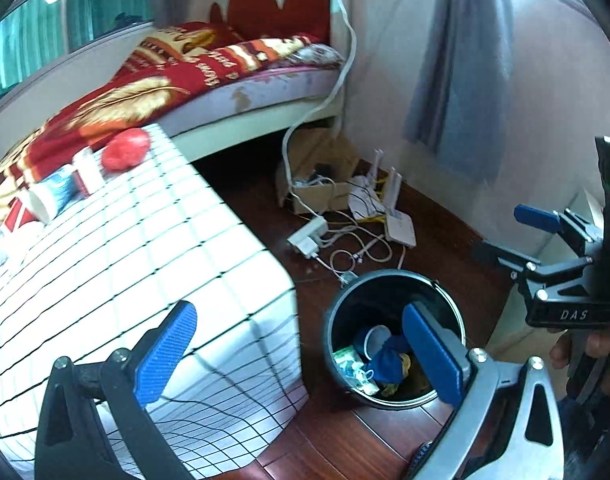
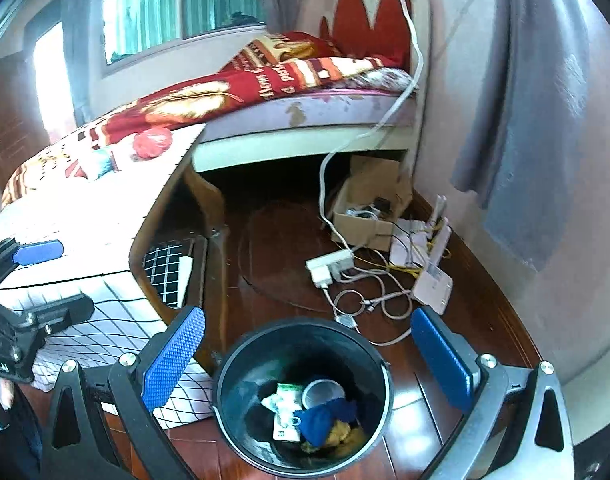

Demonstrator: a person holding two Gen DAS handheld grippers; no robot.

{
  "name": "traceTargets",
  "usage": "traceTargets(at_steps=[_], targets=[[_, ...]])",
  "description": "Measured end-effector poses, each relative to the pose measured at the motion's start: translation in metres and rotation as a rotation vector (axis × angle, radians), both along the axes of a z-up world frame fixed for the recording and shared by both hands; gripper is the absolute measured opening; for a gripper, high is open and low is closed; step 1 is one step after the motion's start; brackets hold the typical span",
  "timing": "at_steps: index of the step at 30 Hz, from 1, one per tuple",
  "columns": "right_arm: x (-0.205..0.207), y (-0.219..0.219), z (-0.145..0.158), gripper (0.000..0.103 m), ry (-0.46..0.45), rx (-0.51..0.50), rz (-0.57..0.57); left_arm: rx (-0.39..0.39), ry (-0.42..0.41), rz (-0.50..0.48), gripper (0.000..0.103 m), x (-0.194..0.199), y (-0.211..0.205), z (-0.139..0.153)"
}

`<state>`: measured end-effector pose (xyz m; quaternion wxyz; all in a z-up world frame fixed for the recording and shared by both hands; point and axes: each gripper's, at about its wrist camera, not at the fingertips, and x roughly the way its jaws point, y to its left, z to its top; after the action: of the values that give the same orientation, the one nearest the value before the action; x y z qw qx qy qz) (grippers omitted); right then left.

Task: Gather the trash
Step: 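Move both tools back toward the table, then grasp the white tissue with the left tool while the right tool grasps the milk carton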

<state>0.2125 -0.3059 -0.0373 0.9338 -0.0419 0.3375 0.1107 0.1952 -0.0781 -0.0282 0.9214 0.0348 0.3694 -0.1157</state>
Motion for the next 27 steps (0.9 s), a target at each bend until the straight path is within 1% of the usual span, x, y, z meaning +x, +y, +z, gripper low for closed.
traceTargets(at_steps=[4, 6, 8, 10, 13, 18, 22, 26, 27], targets=[[0.004, 0.028, 0.01, 0.103, -0.025, 0.005, 0.05, -0.011, -0.014, 0.048, 0.103, -0.003, 0.029, 0.005], [0.006, 0.044, 0.015, 0.103, -0.045, 0.017, 0.071, -0.006, -0.023, 0.088, 0.103, -0.003, 0.046, 0.007], [0.011, 0.06, 0.018, 0.103, -0.031, 0.02, 0.094, -0.005, -0.03, 0.128, 0.103, -0.004, 0.065, 0.009], [0.016, 0.078, 0.022, 0.103, -0.019, 0.007, 0.101, -0.005, -0.04, 0.177, 0.103, -0.005, 0.09, 0.012], [0.023, 0.101, 0.028, 0.103, -0.02, 0.036, 0.115, -0.001, -0.056, 0.252, 0.103, -0.009, 0.126, 0.014], [0.031, 0.147, 0.038, 0.103, -0.04, 0.061, 0.197, 0.013, -0.074, 0.367, 0.102, -0.012, 0.186, 0.017], [0.04, 0.192, 0.046, 0.103, -0.057, 0.05, 0.276, 0.028, -0.081, 0.42, 0.098, -0.009, 0.222, 0.017], [0.056, 0.23, 0.052, 0.102, -0.061, 0.053, 0.33, 0.039, -0.084, 0.452, 0.095, 0.008, 0.251, 0.018], [0.061, 0.239, 0.053, 0.101, -0.062, 0.049, 0.34, 0.042, -0.08, 0.455, 0.093, 0.012, 0.257, 0.017]])
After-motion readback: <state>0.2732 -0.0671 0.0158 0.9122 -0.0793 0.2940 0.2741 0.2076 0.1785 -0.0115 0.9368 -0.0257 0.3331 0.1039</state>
